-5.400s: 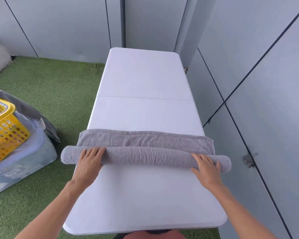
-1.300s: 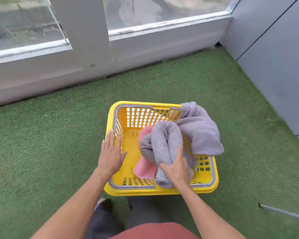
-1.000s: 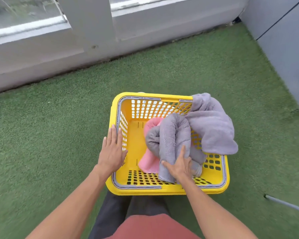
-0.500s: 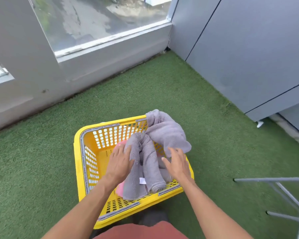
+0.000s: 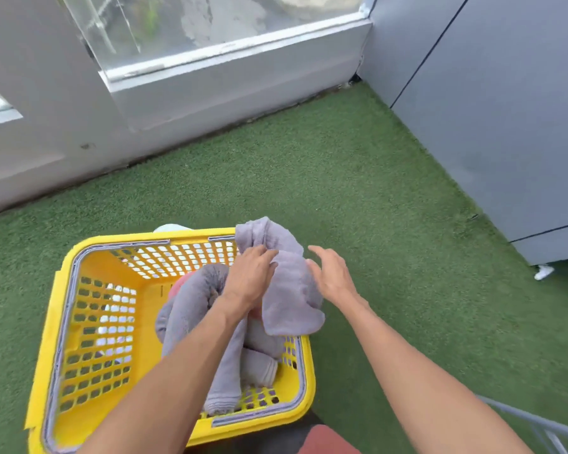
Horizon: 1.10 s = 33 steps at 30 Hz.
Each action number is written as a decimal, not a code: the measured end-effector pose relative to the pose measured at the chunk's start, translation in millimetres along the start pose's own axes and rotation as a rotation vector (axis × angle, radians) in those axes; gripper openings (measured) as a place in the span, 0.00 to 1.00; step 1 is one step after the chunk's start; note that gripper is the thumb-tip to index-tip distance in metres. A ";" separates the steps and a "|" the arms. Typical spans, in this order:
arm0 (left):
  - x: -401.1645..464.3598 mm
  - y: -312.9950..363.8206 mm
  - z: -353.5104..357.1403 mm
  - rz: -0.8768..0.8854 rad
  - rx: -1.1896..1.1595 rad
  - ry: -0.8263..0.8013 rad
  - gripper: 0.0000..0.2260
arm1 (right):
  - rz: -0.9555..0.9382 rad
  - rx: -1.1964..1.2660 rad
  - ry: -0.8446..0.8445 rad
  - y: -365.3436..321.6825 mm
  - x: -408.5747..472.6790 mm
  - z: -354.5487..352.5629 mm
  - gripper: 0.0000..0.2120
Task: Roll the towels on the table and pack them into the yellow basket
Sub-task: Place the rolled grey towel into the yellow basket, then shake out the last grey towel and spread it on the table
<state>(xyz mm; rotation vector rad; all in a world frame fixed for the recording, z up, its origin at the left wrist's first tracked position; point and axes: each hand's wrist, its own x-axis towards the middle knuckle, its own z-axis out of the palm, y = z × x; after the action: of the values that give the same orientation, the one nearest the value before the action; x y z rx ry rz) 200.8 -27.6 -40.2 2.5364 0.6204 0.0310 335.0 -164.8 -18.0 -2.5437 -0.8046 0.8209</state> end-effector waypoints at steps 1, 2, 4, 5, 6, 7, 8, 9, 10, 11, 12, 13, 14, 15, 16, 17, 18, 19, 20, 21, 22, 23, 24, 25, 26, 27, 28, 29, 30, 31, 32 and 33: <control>9.1 4.6 7.6 -0.032 0.003 -0.031 0.14 | -0.013 0.038 -0.057 5.8 11.0 0.1 0.20; 17.6 9.4 14.3 -0.059 0.012 -0.072 0.16 | -0.020 0.071 -0.117 11.3 20.0 1.4 0.19; 31.0 18.1 25.5 -0.096 0.045 -0.162 0.18 | -0.043 0.118 -0.202 23.9 31.9 5.2 0.14; 35.6 21.9 28.1 -0.108 0.081 -0.206 0.17 | -0.052 0.147 -0.217 30.5 34.0 7.7 0.11; 38.7 25.1 29.5 -0.114 0.123 -0.235 0.15 | -0.053 0.184 -0.213 36.7 33.3 9.2 0.07; 41.5 27.4 29.6 -0.114 0.160 -0.246 0.14 | -0.048 0.219 -0.204 43.5 32.9 10.6 0.04; 43.6 30.4 28.7 -0.109 0.185 -0.244 0.12 | -0.054 0.242 -0.202 48.3 30.6 9.1 0.03; 44.7 33.7 27.4 -0.101 0.190 -0.241 0.11 | -0.065 0.261 -0.210 52.1 28.0 7.5 0.05; 45.3 38.4 24.5 -0.088 0.179 -0.232 0.09 | -0.079 0.273 -0.225 54.3 24.5 4.2 0.06; 45.2 43.7 22.0 -0.078 0.138 -0.216 0.08 | -0.091 0.283 -0.232 56.1 20.8 0.3 0.06; 44.9 51.3 18.2 -0.071 0.060 -0.181 0.07 | -0.099 0.293 -0.222 57.6 16.8 -5.0 0.06; 44.9 61.4 12.3 -0.063 -0.043 -0.142 0.05 | -0.100 0.317 -0.193 59.0 12.1 -12.3 0.06; 46.8 73.3 5.2 -0.039 -0.139 -0.104 0.04 | -0.090 0.360 -0.156 60.9 7.3 -22.3 0.07; 51.1 86.8 -3.3 0.001 -0.209 -0.078 0.03 | -0.083 0.414 -0.114 64.2 3.3 -34.4 0.07; 57.5 102.4 -13.1 0.047 -0.244 -0.061 0.03 | -0.088 0.459 -0.070 66.7 -1.8 -50.7 0.08; 65.4 120.2 -24.2 0.086 -0.261 -0.038 0.03 | -0.096 0.493 -0.021 69.4 -6.7 -69.5 0.09; 74.4 139.4 -36.4 0.123 -0.278 -0.009 0.04 | -0.106 0.514 0.034 71.3 -12.7 -91.4 0.10; 83.2 159.4 -48.1 0.164 -0.299 0.023 0.04 | -0.117 0.525 0.098 73.8 -18.3 -114.2 0.11; 90.7 181.4 -60.3 0.215 -0.319 0.053 0.04 | -0.135 0.528 0.168 74.6 -26.2 -140.0 0.11; 97.1 202.9 -71.5 0.262 -0.334 0.076 0.03 | -0.153 0.531 0.240 74.7 -35.0 -166.1 0.10; 101.0 224.4 -82.1 0.309 -0.348 0.096 0.03 | -0.174 0.543 0.306 75.3 -45.8 -190.5 0.10; 103.1 245.3 -91.8 0.353 -0.370 0.115 0.03 | -0.195 0.557 0.368 75.9 -59.0 -213.7 0.09; 103.4 265.8 -101.0 0.392 -0.396 0.132 0.02 | -0.214 0.566 0.426 76.8 -74.9 -234.8 0.08; 101.7 286.8 -109.9 0.429 -0.425 0.146 0.02 | -0.232 0.567 0.485 78.6 -91.4 -253.3 0.07; 100.0 308.0 -118.3 0.476 -0.449 0.160 0.02 | -0.249 0.568 0.538 81.8 -107.6 -269.5 0.07; 97.8 329.6 -126.4 0.529 -0.474 0.174 0.02 | -0.258 0.575 0.579 86.2 -123.8 -283.6 0.06; 95.0 350.8 -134.5 0.579 -0.497 0.186 0.02 | -0.257 0.587 0.598 90.8 -139.6 -295.6 0.07; 92.1 371.4 -142.4 0.618 -0.516 0.196 0.03 | -0.252 0.588 0.603 96.2 -155.0 -306.7 0.08; 89.5 391.3 -150.7 0.650 -0.529 0.204 0.03 | -0.255 0.574 0.609 102.1 -169.5 -318.3 0.09; 88.8 409.4 -158.6 0.677 -0.539 0.210 0.03 | -0.264 0.550 0.631 107.8 -181.9 -331.7 0.09; 89.2 425.6 -166.3 0.699 -0.544 0.211 0.03 | -0.278 0.531 0.667 112.9 -192.4 -346.3 0.08; 90.6 440.3 -172.3 0.715 -0.548 0.212 0.03 | -0.283 0.519 0.713 116.7 -201.7 -362.0 0.07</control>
<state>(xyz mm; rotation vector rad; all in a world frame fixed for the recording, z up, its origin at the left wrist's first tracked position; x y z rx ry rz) 444.0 -238.0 318.0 2.0904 -0.2331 0.6340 471.3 -432.4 290.6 -1.9678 -0.5857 -0.0055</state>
